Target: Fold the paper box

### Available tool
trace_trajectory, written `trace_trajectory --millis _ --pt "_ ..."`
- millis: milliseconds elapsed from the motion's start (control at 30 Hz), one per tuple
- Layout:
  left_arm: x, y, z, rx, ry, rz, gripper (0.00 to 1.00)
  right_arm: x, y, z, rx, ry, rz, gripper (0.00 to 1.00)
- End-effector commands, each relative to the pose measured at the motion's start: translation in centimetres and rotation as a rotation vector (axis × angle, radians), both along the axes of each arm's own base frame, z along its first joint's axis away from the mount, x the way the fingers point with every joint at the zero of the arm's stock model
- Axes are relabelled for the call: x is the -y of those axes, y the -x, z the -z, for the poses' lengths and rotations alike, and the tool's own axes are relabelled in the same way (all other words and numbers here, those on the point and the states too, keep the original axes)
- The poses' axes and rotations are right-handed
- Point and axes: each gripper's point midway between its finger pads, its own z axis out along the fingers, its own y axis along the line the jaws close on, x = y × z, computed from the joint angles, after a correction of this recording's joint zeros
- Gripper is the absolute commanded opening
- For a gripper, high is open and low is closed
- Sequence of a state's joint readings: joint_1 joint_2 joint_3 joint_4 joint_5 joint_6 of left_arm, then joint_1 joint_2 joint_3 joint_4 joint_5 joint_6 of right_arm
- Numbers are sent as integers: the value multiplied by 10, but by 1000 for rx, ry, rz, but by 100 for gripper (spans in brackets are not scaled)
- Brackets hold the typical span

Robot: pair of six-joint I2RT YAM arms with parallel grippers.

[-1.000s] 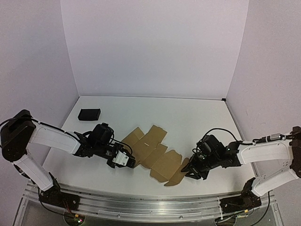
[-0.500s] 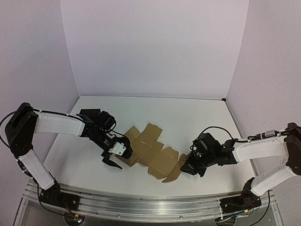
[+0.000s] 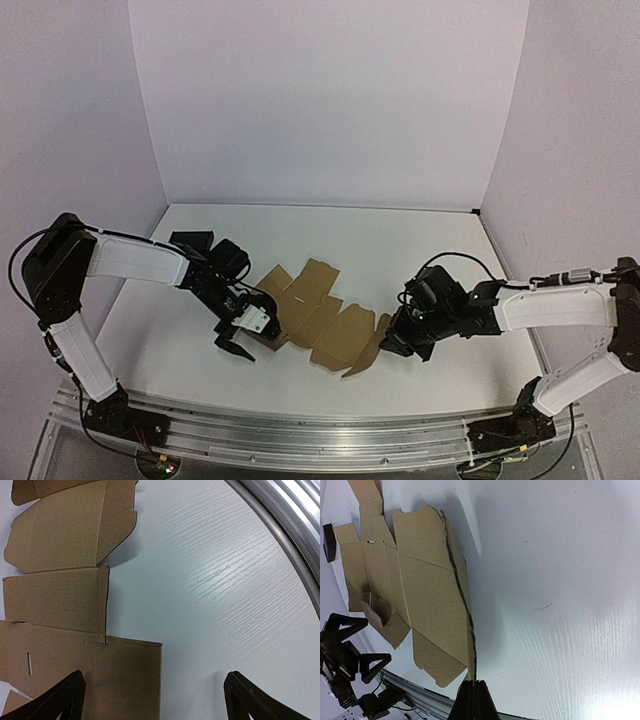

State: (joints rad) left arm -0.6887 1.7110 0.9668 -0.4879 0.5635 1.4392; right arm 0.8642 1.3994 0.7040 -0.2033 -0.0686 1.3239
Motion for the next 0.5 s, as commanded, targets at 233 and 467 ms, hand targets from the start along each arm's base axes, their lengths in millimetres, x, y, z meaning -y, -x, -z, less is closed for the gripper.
trace_trajectory --millis 233,467 --pt "39 -5 -59 -85 126 -2 100 -5 -10 -39 54 57 -75 0" --pt "77 21 -55 -2 234 -17 82 -14 -13 -48 35 19 -54 0"
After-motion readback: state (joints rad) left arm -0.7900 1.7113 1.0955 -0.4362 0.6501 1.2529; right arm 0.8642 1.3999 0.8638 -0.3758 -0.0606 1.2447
